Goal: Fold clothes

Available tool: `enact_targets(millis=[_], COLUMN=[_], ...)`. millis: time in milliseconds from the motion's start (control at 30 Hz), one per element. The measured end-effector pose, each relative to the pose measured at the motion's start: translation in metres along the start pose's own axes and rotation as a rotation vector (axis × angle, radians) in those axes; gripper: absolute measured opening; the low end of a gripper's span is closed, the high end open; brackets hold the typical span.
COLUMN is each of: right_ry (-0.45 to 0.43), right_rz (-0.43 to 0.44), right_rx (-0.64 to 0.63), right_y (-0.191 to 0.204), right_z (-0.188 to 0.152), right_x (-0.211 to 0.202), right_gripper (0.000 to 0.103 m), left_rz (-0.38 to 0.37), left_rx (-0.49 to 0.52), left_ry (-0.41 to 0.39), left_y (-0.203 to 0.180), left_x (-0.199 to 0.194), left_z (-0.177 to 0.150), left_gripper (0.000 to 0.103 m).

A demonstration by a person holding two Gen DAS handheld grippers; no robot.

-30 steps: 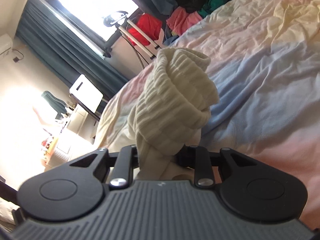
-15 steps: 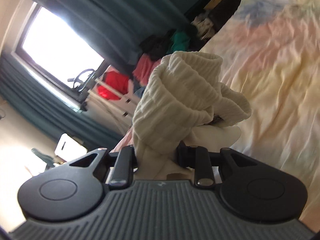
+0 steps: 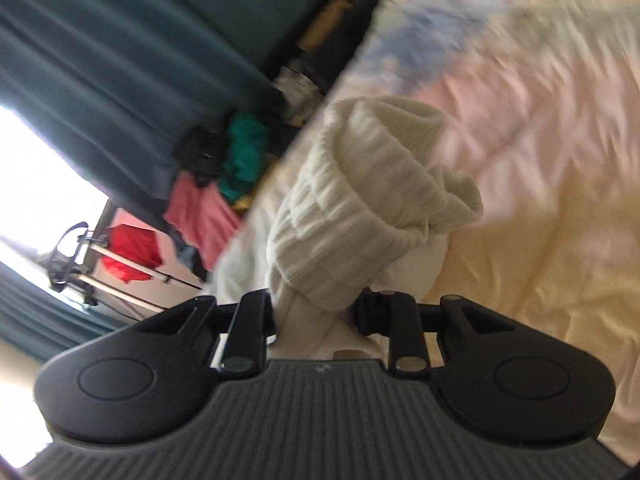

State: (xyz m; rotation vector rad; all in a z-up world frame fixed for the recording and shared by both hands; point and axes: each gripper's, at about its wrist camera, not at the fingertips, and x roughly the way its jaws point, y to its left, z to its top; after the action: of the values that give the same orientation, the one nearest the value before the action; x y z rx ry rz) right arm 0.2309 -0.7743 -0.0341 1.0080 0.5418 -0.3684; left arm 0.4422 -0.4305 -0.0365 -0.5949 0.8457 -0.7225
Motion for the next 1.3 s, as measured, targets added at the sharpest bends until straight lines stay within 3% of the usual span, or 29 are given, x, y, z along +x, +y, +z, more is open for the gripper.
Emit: enact_targets(millis=[100, 167, 300, 367, 500, 600, 733, 1067, 1200, 1233, 1300], right_ry=[0.016, 0.029, 0.074, 0.086, 0.091, 0.098, 0.069, -0.067, -0.127, -0.144, -0.174], right_rz=[0.019, 0.037, -0.018, -0.034, -0.06, -0.131, -0.184, -0.164, -0.152, -0.146, -0.138], right_rx=[0.037, 0.058, 0.036, 0.034, 0.033, -0.007, -0.126, -0.346, -0.438, -0.461, -0.5], right_y=[-0.03, -0.05, -0.079, -0.089, -0.091, -0.077, -0.055, 0.003, 0.031, 0.037, 0.048], right_z=[-0.024, -0.043, -0.088, -0.103, -0.111, -0.107, -0.101, -0.095, -0.106, -0.111, -0.12], right_x=[-0.004, -0.012, -0.011, -0.003, -0.006, -0.027, -0.072, -0.191, -0.236, -0.247, -0.268], right_gripper=[0.028, 0.028, 0.031, 0.036, 0.045, 0.046, 0.046, 0.046, 0.084, 0.089, 0.089], left_rz=[-0.023, 0.005, 0.052, 0.047, 0.112, 0.173, 0.174, 0.192, 0.168, 0.161, 0.146], left_rx=[0.046, 0.092, 0.159, 0.171, 0.233, 0.307, 0.403, 0.629, 0.689, 0.7, 0.721], left_ry=[0.01, 0.037, 0.081, 0.073, 0.082, 0.1, 0.089, -0.021, -0.066, -0.076, -0.096], left_y=[0.02, 0.035, 0.064, 0.074, 0.058, 0.03, -0.011, -0.13, -0.17, -0.178, -0.193], left_x=[-0.01, -0.021, -0.04, -0.043, -0.054, -0.073, -0.109, -0.214, -0.26, -0.271, -0.294], left_z=[-0.027, -0.05, -0.091, -0.098, -0.097, -0.094, -0.096, -0.121, -0.131, -0.134, -0.139], left_gripper=[0.044, 0.045, 0.046, 0.047, 0.048, 0.045, 0.045, 0.053, 0.068, 0.072, 0.088])
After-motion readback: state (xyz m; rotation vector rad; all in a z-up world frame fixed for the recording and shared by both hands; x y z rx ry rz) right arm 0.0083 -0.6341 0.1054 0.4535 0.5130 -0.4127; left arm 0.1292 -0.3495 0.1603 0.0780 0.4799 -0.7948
